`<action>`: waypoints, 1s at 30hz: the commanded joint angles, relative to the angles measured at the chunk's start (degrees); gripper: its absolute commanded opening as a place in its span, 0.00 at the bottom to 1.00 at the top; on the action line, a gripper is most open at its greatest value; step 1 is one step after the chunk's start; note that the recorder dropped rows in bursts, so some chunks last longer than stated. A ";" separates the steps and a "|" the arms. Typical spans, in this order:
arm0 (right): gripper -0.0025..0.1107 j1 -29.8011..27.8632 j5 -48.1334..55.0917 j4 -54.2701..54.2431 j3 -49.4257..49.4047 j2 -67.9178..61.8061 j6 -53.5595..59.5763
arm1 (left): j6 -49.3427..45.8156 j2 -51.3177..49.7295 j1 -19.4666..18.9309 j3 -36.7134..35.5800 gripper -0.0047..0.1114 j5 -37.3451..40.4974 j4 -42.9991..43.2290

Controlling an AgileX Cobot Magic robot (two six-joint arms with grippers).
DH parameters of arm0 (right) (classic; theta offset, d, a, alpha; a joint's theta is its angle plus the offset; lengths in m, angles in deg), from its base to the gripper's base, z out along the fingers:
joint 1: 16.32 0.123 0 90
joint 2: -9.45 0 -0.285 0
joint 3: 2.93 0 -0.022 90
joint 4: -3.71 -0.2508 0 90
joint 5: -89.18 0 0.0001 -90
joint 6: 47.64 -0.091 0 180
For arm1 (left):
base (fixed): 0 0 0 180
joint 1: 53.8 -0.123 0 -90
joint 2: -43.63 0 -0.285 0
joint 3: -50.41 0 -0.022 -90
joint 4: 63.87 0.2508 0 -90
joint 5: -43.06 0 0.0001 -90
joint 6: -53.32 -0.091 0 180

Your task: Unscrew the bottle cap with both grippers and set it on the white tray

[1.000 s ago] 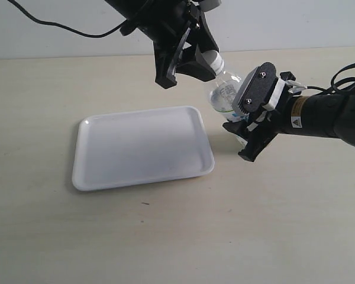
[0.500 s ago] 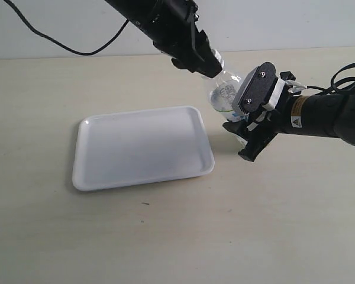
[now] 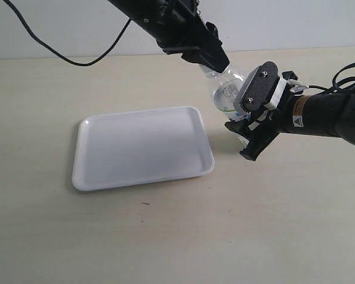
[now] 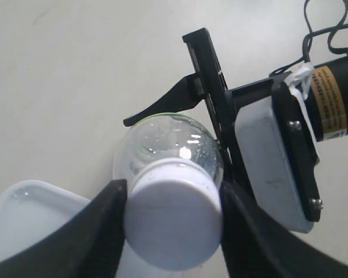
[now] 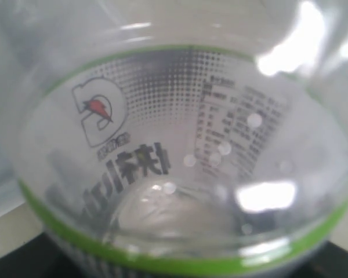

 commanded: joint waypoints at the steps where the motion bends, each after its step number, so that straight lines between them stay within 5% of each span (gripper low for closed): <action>1: 0.02 -0.23 6.02 0.62 -0.56 -0.96 0.23 | 0.58 1.22 -0.33 -0.01 0.04 -0.02 -2.93; 17: 0.02 -0.23 6.02 0.62 -0.56 -0.96 0.23 | 0.98 2.29 -2.58 0.13 0.04 0.24 -4.59; 30: 0.02 -0.23 6.02 0.62 -0.56 -0.96 0.23 | -7.82 3.99 -2.67 0.13 0.04 5.26 0.13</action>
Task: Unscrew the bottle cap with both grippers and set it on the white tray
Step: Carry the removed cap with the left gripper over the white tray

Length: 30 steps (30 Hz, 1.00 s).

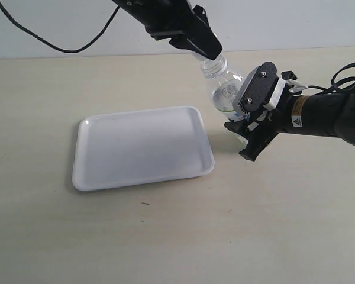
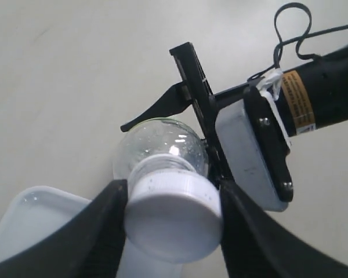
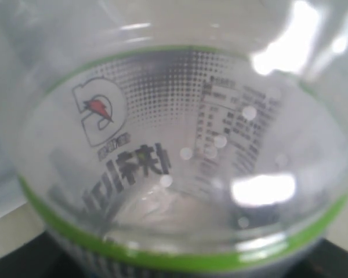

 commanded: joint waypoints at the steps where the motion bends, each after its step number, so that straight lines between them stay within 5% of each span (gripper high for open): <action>1: 0.02 -0.23 5.92 1.12 -0.56 -0.96 -0.09 | -3.42 1.66 -0.04 0.35 0.04 2.79 4.02; 9: 0.02 -0.23 5.92 1.12 -0.56 -0.96 -0.23 | -9.36 2.90 -0.04 0.35 0.04 10.27 22.48; 30: 0.02 -0.23 5.56 -1.94 -0.56 -0.96 -0.19 | -17.38 -6.33 0.17 -4.19 0.04 10.62 25.70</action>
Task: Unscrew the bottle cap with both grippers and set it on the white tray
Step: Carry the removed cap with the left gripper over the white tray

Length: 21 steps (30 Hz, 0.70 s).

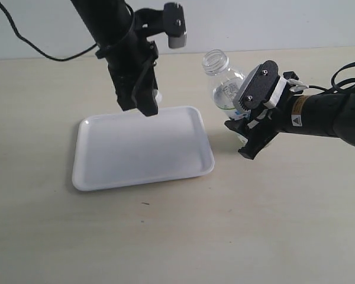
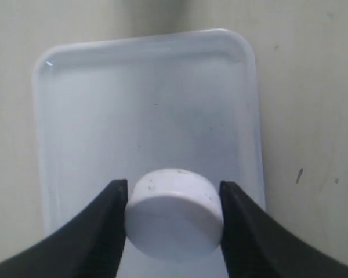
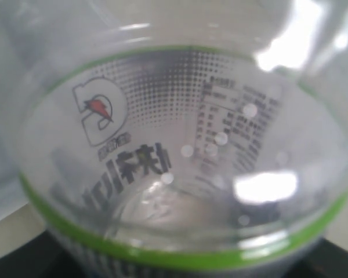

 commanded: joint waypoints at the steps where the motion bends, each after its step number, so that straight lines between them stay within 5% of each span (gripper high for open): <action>1: 0.02 -0.23 5.45 -0.09 -0.56 -0.96 -0.07 | -0.18 -2.08 0.28 -4.16 0.04 -1.08 0.06; 11: 0.02 -0.23 5.45 -1.14 -0.56 -0.96 0.11 | -0.32 -3.67 0.28 -12.67 0.04 -18.12 -3.24; 21: 0.02 -0.23 5.45 -1.27 -0.56 -0.96 0.05 | -0.86 -6.72 0.28 -12.78 0.04 -18.59 -1.23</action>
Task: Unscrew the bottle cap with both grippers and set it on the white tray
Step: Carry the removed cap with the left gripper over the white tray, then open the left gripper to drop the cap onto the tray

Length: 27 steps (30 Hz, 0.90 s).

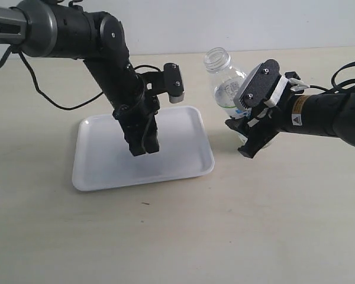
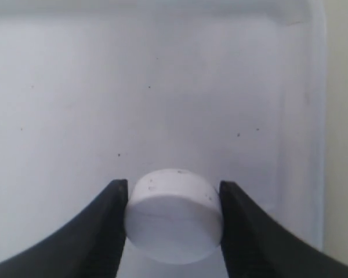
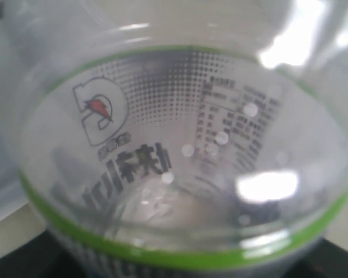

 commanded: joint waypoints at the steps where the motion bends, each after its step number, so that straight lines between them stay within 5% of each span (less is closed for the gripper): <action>1: 0.02 -0.23 5.35 0.21 -0.56 -0.96 0.05 | -0.25 -1.17 0.28 -0.32 0.04 -0.42 0.25; 10: 0.02 -0.23 4.92 0.21 -0.56 -0.96 0.05 | 0.41 -3.73 0.02 -0.32 0.06 -0.08 -0.01; 27: 0.02 -0.23 4.92 0.21 -0.56 -0.96 0.05 | 3.19 -3.73 0.02 -0.32 0.59 -2.04 1.77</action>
